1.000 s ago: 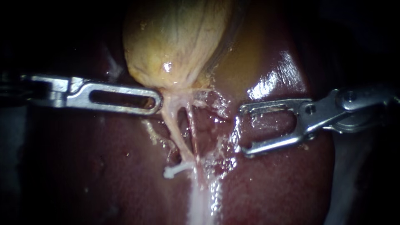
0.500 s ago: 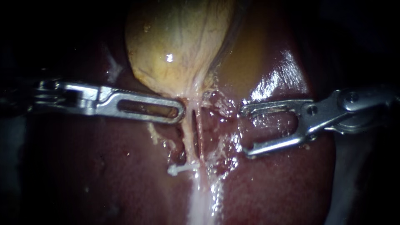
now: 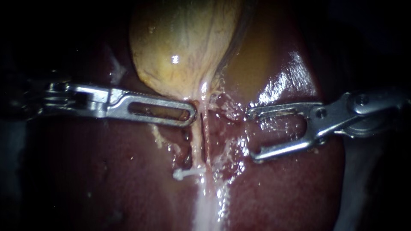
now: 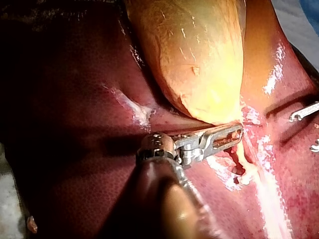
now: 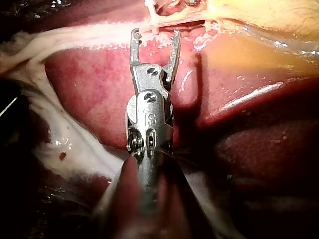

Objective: Going back first clip left tube

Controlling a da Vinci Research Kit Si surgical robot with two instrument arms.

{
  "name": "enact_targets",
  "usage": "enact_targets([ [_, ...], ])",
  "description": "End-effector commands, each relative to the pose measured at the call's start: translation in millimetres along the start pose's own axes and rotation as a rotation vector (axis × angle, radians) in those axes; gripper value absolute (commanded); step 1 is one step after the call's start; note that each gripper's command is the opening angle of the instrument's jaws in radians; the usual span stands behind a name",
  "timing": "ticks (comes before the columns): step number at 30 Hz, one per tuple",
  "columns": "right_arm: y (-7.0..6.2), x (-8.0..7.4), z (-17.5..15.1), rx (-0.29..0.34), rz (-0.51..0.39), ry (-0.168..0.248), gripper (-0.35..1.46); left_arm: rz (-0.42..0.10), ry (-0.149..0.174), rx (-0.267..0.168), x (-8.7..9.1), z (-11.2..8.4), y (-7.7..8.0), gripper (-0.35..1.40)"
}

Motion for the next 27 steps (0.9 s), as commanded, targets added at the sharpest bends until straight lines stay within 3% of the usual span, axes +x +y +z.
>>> enact_targets([
  [1,0.0,0.0,0.0,0.000,0.000,0.000,0.50,0.000,0.000,-0.001,0.0,-0.1,0.0,-0.35],
  [27,0.0,0.0,0.0,-0.001,0.000,0.000,0.50,0.003,-0.011,0.002,0.1,-0.9,-0.8,-0.35],
])
